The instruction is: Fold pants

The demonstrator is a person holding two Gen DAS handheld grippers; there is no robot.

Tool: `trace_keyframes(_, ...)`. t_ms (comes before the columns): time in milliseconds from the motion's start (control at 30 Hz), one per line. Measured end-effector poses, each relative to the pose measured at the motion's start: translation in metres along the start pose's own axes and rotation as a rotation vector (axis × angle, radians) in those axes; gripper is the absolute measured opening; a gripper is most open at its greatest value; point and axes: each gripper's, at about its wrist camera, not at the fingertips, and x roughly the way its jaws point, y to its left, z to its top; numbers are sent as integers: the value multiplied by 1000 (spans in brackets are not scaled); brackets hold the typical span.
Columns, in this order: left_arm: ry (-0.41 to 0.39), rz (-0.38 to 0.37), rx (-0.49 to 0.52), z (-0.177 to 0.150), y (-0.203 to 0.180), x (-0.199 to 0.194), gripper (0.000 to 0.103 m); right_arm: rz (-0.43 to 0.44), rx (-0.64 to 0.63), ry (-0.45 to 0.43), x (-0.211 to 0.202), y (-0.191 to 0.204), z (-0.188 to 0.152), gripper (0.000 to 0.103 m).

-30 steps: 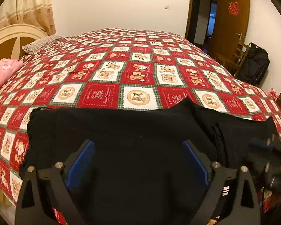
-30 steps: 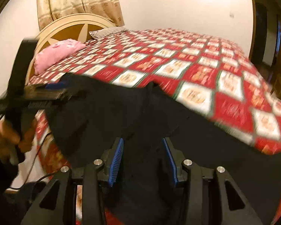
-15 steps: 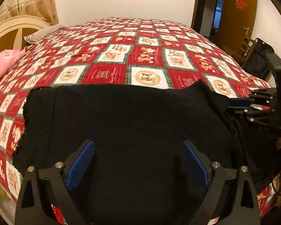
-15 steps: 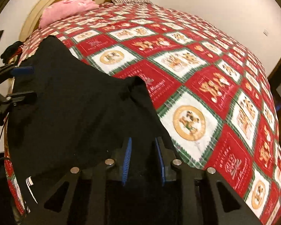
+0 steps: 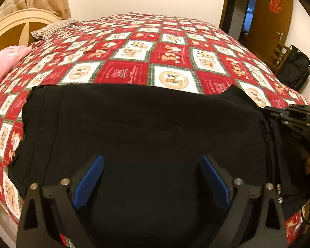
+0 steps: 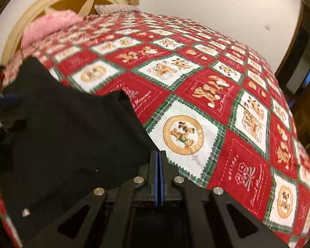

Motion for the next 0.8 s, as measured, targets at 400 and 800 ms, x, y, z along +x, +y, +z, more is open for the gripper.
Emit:
trace_keyframes(400, -90, 76, -90, -10, 59, -41, 97, 130, 293, -123, -126, -56, -24, 3)
trace_keyframes(800, -76, 203, -385, -46, 147, -50, 97, 199, 304, 76, -124, 16, -124, 3)
